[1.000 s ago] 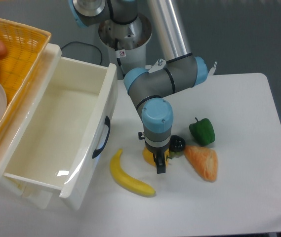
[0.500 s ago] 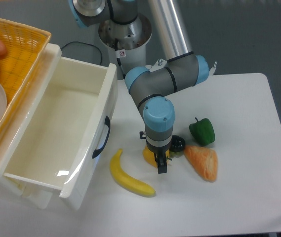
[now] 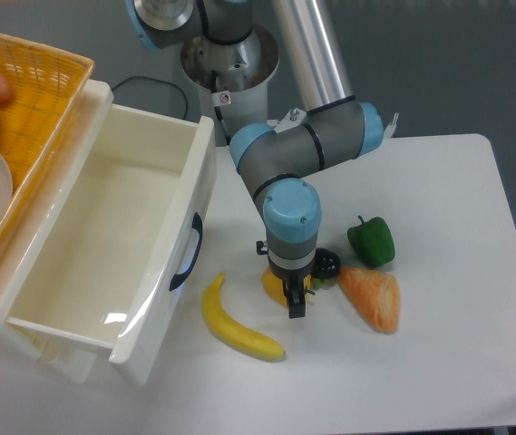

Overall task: Pick up the yellow pepper
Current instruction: 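Lower the open gripper onto the yellow bell pepper, then close the gripper around the yellow bell pepper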

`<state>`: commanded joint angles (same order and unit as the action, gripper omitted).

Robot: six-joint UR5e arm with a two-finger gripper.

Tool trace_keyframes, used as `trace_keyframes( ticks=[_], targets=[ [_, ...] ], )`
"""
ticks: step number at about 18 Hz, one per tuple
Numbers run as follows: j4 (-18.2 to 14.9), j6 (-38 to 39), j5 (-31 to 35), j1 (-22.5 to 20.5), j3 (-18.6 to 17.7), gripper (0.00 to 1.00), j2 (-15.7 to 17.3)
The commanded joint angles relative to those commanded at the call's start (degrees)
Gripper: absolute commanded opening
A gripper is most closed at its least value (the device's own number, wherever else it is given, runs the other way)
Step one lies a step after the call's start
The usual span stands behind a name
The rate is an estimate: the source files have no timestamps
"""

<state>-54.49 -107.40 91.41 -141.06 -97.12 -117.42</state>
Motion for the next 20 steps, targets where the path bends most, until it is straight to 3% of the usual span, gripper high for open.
trace_keyframes(
  ticks=[10,20],
  targets=[
    [-0.1,-3.4,0.0,0.1,1.0,1.00,-0.7],
    [-1.3,-14.7,-1.7,-1.4,2.3,1.00,-0.9]
  ],
)
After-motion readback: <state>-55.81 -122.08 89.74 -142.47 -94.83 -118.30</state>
